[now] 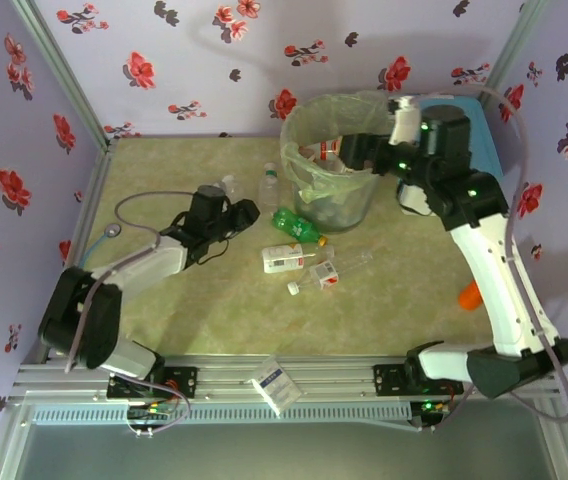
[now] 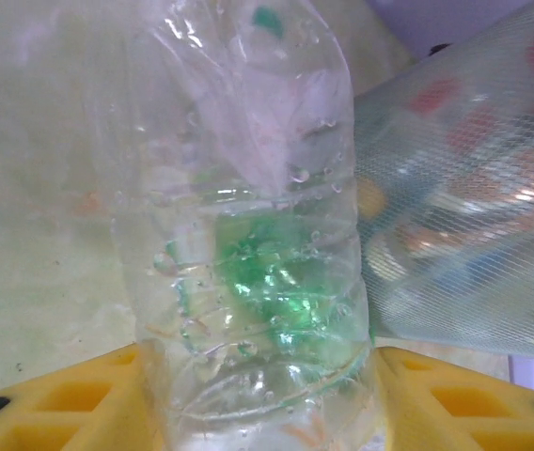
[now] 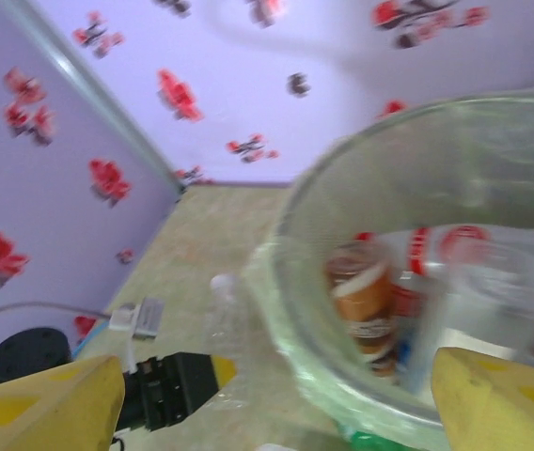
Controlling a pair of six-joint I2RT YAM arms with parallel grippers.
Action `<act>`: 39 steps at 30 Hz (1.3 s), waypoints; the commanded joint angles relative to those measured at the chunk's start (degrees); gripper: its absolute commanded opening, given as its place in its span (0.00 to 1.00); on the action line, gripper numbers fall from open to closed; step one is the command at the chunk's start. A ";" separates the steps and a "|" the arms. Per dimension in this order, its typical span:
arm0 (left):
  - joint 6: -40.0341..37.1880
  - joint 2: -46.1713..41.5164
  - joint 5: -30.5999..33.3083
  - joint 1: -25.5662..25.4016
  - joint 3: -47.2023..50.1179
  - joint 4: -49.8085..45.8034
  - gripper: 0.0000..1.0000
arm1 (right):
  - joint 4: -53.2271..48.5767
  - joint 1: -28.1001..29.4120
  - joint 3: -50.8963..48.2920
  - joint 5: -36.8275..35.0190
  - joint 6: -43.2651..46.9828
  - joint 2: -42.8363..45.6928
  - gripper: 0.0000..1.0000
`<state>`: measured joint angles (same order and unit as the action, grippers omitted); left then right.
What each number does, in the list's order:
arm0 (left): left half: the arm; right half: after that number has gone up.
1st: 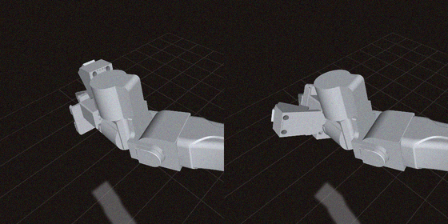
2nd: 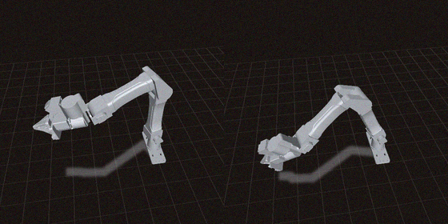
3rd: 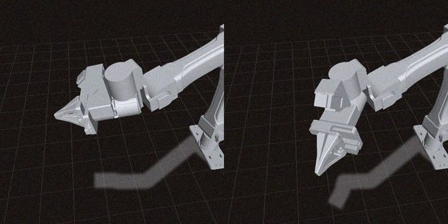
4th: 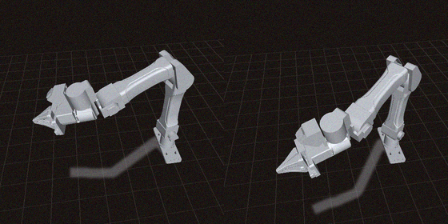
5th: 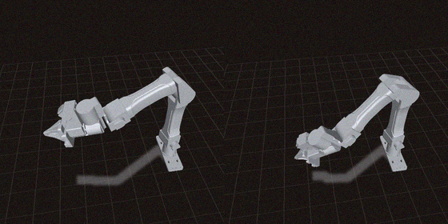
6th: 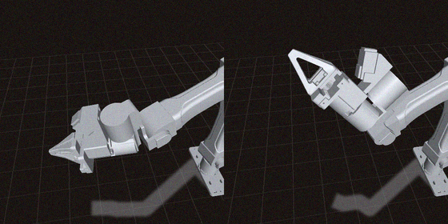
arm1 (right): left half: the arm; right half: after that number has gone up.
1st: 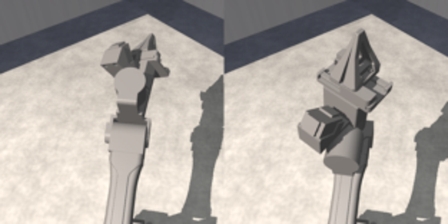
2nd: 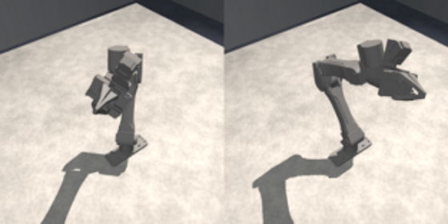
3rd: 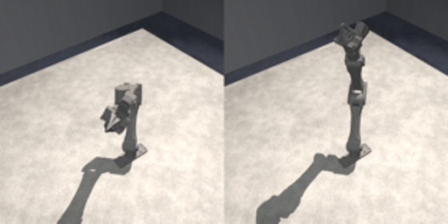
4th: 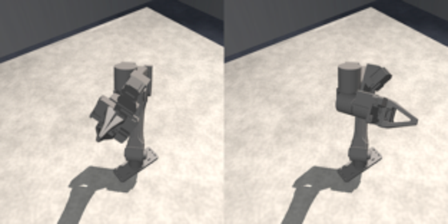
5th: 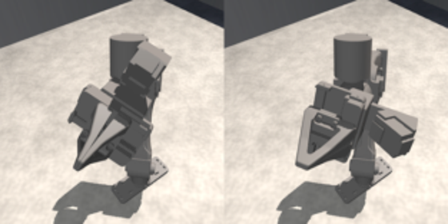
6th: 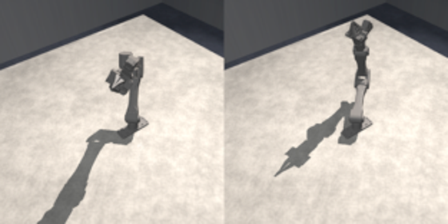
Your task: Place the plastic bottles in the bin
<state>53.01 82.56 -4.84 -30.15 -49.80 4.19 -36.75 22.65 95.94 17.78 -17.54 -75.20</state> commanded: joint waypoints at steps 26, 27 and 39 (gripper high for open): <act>-28.08 -27.38 -10.78 0.16 6.73 -4.24 0.51 | 6.17 19.86 14.92 14.48 -11.02 -31.30 0.87; -27.97 -27.44 -10.91 0.18 6.65 -3.91 0.51 | 5.99 19.95 14.54 14.52 -11.24 -31.55 0.87; -26.76 -27.78 -12.02 0.18 6.73 -0.21 0.51 | 9.37 19.90 10.12 17.98 -13.66 -31.63 0.79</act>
<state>26.59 55.33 -15.73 -30.09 -42.96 0.69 -29.78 42.28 106.74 33.74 -30.33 -106.32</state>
